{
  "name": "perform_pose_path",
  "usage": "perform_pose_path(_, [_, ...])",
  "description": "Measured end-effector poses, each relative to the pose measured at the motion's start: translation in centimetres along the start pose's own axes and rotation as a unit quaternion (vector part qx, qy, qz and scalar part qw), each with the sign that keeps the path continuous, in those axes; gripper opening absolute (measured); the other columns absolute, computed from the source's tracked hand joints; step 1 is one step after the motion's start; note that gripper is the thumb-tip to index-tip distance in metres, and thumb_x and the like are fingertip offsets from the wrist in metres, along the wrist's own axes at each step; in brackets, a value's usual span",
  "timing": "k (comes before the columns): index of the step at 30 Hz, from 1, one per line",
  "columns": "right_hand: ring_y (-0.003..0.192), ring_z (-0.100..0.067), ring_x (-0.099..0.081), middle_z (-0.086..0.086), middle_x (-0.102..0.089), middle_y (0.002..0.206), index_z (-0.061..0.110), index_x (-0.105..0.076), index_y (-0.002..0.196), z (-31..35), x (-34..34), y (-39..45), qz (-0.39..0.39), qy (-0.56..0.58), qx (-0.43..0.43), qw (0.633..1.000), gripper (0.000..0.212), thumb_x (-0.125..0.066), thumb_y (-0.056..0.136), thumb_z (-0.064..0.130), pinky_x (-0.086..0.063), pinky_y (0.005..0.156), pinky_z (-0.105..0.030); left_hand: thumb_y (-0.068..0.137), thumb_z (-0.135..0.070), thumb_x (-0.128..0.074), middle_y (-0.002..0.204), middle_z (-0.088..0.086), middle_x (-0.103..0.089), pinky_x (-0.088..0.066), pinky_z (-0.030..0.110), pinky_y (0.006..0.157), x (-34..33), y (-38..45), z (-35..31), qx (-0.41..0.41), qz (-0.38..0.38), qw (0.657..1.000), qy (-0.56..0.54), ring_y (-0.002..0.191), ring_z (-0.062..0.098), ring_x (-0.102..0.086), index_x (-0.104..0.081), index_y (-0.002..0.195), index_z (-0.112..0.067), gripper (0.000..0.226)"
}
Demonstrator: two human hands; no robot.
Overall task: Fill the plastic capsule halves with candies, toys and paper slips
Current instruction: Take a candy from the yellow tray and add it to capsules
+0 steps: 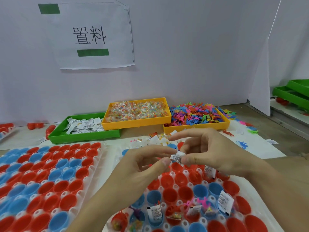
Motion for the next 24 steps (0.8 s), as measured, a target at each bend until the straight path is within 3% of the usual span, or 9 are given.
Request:
perform_pose_path(3, [0.081,-0.016,-0.072,-0.004,-0.073,0.083,0.035,-0.07,0.119,0.2,0.0,-0.1,-0.002,-0.01,0.0,1.0,0.047,-0.079,0.083,0.006,-0.056,0.079,-0.023,0.087,-0.033,-0.068,0.093,0.0,-0.074,-0.057,0.029,0.081,0.0,0.1,0.3,0.001,0.006,0.999,0.042,0.09,0.019,-0.069,-0.076,0.1,-0.039,0.016])
perform_pose_path(6, [0.081,-0.012,-0.072,-0.001,-0.074,0.084,0.034,-0.074,0.113,0.3,0.6,-0.2,-0.041,-0.02,0.007,0.999,0.038,-0.08,0.082,0.013,-0.054,0.078,-0.018,0.086,-0.034,-0.068,0.084,-0.005,-0.067,-0.055,0.03,0.074,0.1,0.1,0.5,0.0,0.004,0.999,0.051,0.08,0.011,-0.063,-0.075,0.104,-0.042,0.021])
perform_pose_path(11, [0.089,-0.009,-0.072,0.005,-0.076,0.092,0.03,-0.08,0.091,0.2,1.3,-0.1,-0.098,-0.036,0.003,0.995,0.013,-0.077,0.083,0.021,-0.055,0.079,-0.017,0.084,-0.042,-0.066,0.099,-0.019,-0.066,-0.055,0.04,0.09,-0.4,0.0,0.7,0.017,0.044,0.997,0.053,0.101,0.014,-0.063,-0.069,0.113,-0.05,0.03])
perform_pose_path(16, [0.078,-0.007,-0.072,0.003,-0.076,0.085,0.027,-0.077,0.087,0.1,1.3,0.0,-0.089,-0.057,-0.002,0.994,0.011,-0.072,0.09,0.017,-0.054,0.072,-0.016,0.081,-0.044,-0.062,0.105,-0.024,-0.065,-0.054,0.038,0.087,-0.7,-0.1,0.6,0.013,0.062,0.995,0.079,0.099,0.009,-0.063,-0.066,0.116,-0.052,0.036])
perform_pose_path(20, [0.078,-0.015,-0.074,0.001,-0.077,0.085,0.023,-0.076,0.089,-0.1,2.5,-0.3,-0.097,-0.083,-0.012,0.992,0.01,-0.076,0.087,0.013,-0.058,0.073,-0.021,0.084,-0.035,-0.066,0.095,-0.012,-0.069,-0.055,0.038,0.081,0.0,0.1,0.8,0.008,0.011,0.999,0.049,0.093,0.018,-0.065,-0.072,0.107,-0.042,0.026])
perform_pose_path(24, [0.075,-0.009,-0.073,0.007,-0.076,0.081,0.025,-0.077,0.082,-0.6,3.3,-0.7,-0.06,-0.212,-0.054,0.974,0.014,-0.079,0.084,0.011,-0.059,0.075,-0.025,0.089,-0.02,-0.067,0.106,-0.005,-0.072,-0.054,0.043,0.073,1.3,0.3,0.8,-0.006,-0.05,0.998,0.041,0.088,0.026,-0.065,-0.073,0.1,-0.038,0.022])
Point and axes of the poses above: each hand's wrist, its own y-axis towards the middle knuckle, its own x-axis out of the back of the hand, z = x × y, the point moved 6 cm from there along y, towards the middle knuckle
